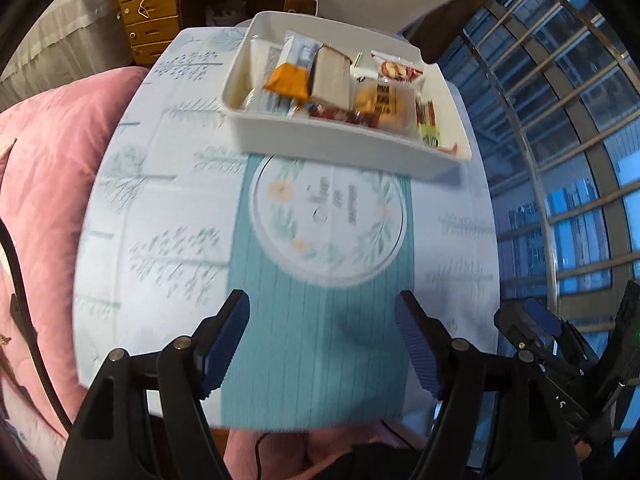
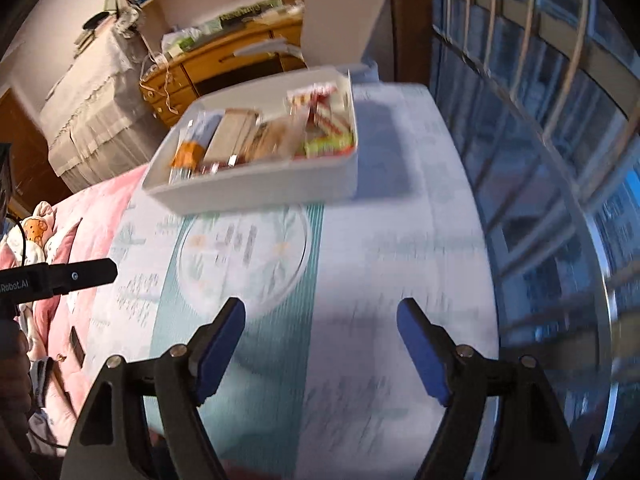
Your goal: Organize snacks
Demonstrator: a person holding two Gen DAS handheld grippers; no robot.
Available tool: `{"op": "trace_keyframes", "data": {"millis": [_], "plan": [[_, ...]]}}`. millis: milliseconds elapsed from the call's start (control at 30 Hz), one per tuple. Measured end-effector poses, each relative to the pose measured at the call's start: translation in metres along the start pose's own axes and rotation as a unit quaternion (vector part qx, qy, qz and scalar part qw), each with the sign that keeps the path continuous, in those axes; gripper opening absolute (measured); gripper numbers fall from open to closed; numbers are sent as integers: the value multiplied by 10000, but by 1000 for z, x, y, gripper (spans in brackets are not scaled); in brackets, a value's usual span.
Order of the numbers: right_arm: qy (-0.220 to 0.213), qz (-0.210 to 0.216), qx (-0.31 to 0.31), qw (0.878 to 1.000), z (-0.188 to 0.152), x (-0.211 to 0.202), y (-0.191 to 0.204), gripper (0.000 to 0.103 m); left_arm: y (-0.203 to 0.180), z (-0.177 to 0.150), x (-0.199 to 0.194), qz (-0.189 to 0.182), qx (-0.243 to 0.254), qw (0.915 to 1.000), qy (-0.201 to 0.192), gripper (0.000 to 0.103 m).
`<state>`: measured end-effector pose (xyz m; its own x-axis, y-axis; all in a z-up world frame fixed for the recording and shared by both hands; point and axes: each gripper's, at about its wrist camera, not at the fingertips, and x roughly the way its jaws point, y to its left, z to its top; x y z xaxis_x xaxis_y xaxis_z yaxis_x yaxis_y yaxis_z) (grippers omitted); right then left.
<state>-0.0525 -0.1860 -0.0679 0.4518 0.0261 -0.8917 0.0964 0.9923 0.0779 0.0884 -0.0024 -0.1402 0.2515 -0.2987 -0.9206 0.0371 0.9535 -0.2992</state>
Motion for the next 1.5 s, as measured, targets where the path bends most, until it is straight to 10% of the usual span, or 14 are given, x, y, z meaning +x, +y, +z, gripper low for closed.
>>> {"op": "trace_keyframes", "data": {"millis": [567, 1500], "plan": [[-114, 327, 175, 9992, -16, -129, 66, 98, -34, -54, -134, 239, 744, 9910, -1087, 93], [-728, -92, 286, 9969, -28, -147, 55, 103, -69, -65, -142, 1117, 767, 9762, -1695, 99]]}}
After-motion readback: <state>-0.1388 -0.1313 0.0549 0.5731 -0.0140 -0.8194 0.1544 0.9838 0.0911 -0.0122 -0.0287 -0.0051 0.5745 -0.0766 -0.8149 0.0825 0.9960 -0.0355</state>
